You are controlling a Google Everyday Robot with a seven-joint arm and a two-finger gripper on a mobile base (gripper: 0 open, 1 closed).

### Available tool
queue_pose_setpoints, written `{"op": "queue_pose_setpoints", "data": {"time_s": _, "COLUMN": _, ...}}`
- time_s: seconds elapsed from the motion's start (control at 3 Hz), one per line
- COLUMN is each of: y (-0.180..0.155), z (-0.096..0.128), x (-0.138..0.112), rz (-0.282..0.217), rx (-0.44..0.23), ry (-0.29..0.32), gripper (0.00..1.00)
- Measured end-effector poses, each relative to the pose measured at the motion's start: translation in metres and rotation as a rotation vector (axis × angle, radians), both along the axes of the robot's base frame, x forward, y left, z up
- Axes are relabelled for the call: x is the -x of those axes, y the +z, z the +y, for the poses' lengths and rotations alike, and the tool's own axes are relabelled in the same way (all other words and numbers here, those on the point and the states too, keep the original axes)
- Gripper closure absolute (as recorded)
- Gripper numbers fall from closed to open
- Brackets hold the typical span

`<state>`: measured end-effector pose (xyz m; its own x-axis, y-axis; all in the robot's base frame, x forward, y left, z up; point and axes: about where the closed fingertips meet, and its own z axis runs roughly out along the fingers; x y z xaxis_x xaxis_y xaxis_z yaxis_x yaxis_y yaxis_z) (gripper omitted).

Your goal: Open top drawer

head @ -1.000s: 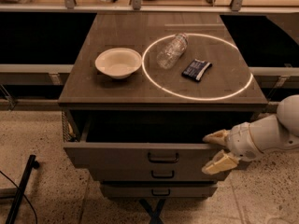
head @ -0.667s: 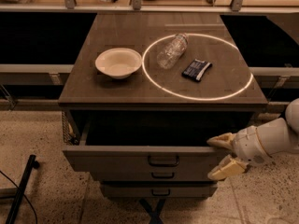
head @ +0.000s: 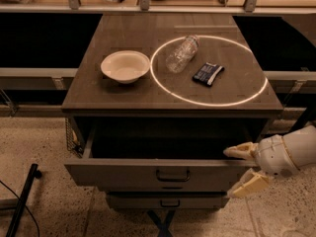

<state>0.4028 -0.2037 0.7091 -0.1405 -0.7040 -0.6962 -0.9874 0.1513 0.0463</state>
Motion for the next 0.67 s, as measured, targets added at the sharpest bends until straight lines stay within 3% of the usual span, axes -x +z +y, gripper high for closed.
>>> {"op": "queue_pose_setpoints", "data": {"time_s": 0.33, "y": 0.009, "z": 0.011, "x": -0.004, "rz": -0.024, "rx": -0.040, "ry": 0.010, "gripper": 0.04}}
{"op": "queue_pose_setpoints", "data": {"time_s": 0.67, "y": 0.021, "z": 0.028, "x": -0.020, "rz": -0.064, "rx": -0.085, "ry": -0.003, "gripper": 0.00}}
